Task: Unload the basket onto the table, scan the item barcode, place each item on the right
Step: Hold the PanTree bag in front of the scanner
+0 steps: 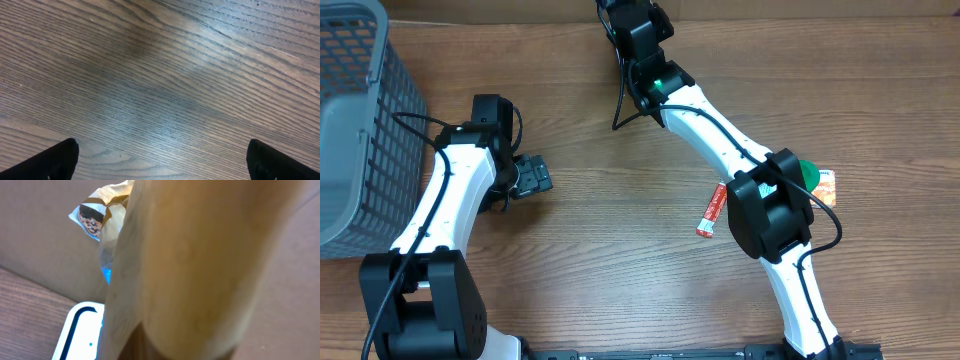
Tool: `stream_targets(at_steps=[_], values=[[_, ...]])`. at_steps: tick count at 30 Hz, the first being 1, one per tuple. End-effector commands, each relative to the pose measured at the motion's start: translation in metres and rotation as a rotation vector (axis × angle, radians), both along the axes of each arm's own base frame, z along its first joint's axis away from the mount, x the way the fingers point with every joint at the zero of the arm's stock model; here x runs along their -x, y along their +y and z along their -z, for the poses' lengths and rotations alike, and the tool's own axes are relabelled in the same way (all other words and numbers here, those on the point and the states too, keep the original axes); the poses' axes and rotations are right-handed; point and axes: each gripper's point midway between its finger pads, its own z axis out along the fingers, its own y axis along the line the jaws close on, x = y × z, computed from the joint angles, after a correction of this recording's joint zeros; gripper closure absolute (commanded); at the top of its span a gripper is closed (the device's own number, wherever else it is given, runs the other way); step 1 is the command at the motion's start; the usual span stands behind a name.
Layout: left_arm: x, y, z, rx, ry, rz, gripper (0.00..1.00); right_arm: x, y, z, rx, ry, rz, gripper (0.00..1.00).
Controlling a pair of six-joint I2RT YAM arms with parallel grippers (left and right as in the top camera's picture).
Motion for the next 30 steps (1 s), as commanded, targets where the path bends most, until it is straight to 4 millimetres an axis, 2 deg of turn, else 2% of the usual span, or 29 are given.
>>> stream_targets(at_steps=[1, 8, 14, 21, 30], values=[[-0.006, 0.002, -0.004, -0.012, -0.017, 0.0, 0.0, -0.007, -0.002, 0.017, -0.004, 0.014, 0.003, 0.96], [-0.006, 0.002, -0.004, -0.012, -0.017, 0.0, 0.0, -0.011, -0.001, 0.046, 0.011, 0.059, -0.016, 0.96], [-0.006, 0.002, -0.004, -0.012, -0.017, 0.0, 0.01, -0.006, 0.014, 0.053, -0.014, 0.094, -0.084, 0.96], [-0.006, 0.002, -0.004, -0.012, -0.017, 0.0, 0.0, 0.004, 0.023, 0.073, -0.029, 0.182, -0.129, 0.96], [-0.006, 0.002, -0.004, -0.012, -0.017, 0.0, 0.0, 0.013, 0.032, 0.088, -0.041, 0.256, -0.192, 0.96]])
